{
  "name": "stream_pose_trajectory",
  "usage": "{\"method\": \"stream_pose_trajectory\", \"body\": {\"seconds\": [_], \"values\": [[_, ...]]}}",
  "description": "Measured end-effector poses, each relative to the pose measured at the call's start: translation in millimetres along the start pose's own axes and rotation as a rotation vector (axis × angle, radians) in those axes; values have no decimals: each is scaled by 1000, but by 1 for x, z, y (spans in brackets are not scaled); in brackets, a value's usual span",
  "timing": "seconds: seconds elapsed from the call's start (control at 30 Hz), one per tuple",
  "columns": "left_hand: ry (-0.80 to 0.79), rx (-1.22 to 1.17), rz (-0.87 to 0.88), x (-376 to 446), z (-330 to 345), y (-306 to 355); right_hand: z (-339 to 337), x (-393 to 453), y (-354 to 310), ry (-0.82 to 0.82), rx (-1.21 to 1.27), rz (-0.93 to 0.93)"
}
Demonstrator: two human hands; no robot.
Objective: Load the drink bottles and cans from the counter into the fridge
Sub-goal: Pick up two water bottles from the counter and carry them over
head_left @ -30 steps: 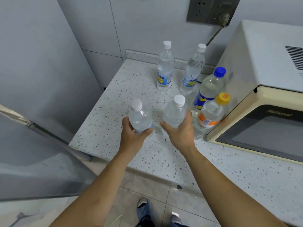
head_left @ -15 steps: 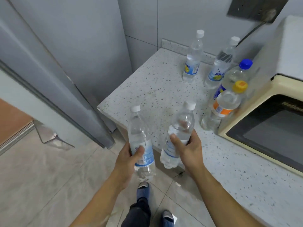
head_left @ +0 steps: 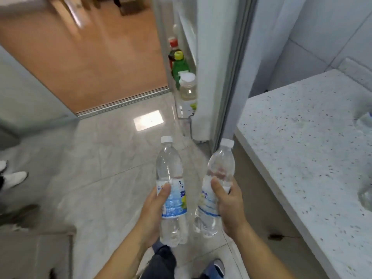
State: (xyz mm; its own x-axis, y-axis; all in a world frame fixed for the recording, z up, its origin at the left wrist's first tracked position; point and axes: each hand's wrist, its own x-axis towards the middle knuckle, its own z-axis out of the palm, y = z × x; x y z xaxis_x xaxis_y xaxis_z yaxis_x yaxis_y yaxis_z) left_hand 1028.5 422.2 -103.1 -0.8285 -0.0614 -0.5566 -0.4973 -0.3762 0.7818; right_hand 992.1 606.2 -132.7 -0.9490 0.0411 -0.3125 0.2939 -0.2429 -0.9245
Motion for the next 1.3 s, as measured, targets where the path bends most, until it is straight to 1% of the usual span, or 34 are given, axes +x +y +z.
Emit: {"method": "stream_pose_trajectory", "body": {"seconds": [0.13,0.27,0.47,0.6,0.9,1.1,1.3], "values": [[123,-62,38,-6,-61,16,66,5,17,-109,-58,47],[193,-97,53,-5,-125,34,134,10,33,-168,-109,63],[216,-22,131,11,-215,77,236,18,41,-248,-196,62],[207,3,166,28,-253,103,288,28,43,-253,-217,65],[192,34,138,93,-292,153,349,84,46,-215,-202,120],[201,64,125,165,-302,201,378,159,48,-163,-184,112],[192,129,139,239,-299,270,411,245,20,-120,-134,107]]}}
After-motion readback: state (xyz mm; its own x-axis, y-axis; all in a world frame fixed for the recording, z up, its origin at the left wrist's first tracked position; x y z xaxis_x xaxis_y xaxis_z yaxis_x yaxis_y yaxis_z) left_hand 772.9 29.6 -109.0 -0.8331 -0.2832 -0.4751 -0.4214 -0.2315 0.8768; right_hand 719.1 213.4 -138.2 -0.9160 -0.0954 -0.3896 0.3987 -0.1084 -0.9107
